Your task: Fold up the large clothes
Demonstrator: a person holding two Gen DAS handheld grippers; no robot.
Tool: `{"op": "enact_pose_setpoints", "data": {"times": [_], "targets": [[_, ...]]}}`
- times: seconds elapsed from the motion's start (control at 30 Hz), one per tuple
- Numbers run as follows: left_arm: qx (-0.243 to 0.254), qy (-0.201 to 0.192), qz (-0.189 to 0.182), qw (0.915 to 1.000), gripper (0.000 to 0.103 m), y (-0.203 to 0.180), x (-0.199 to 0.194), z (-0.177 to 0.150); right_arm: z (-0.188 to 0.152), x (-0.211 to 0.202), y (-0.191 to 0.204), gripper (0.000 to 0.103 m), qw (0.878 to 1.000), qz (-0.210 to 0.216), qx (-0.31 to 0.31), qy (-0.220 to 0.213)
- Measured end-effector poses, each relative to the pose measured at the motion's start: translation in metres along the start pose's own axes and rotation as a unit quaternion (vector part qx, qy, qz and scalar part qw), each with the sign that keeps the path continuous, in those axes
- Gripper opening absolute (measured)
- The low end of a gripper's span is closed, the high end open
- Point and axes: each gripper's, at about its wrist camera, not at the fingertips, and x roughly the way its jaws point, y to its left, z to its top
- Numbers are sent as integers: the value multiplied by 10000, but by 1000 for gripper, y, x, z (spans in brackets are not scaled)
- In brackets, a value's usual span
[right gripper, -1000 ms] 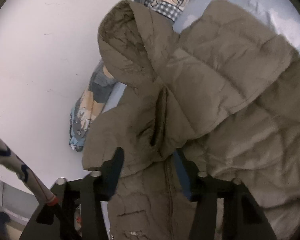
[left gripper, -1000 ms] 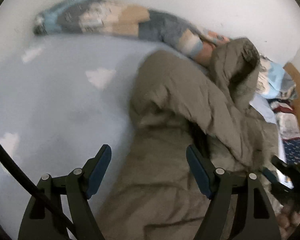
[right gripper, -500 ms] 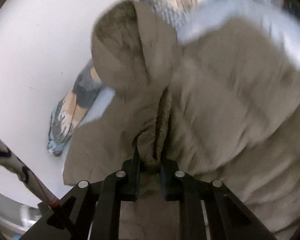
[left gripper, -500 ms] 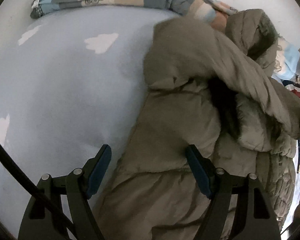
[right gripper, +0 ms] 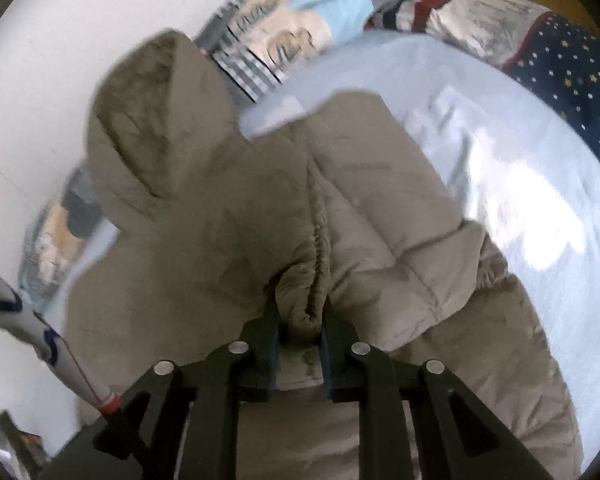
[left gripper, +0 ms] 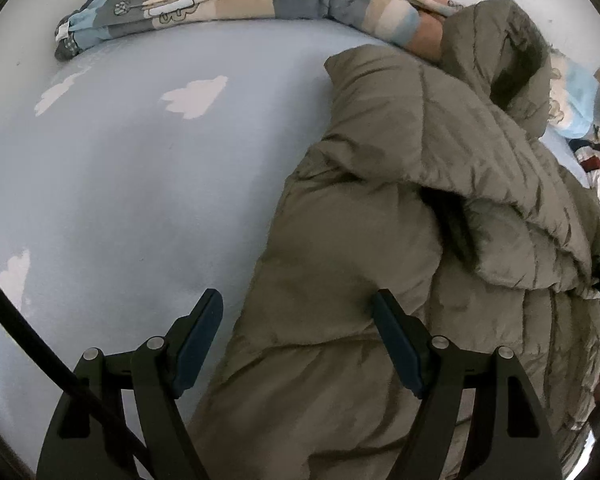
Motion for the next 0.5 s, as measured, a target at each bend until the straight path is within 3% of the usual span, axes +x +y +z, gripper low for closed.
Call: {"op": "enact_pose_setpoints", "data": {"times": [0.2,0.3,0.5], "targets": [[14,-69,-82,9999,76,12,-16,0,4,-15,-2,40,9990,-95,-297,326],[33,-117,-220,9997,76,21,-28,-6,-5,-59,-9,53,9981,-9,-612,39],[-7,35,-643,9979,76,42,-53,-53,-57,-135,-72,53,9997,135,-201,-58]]}}
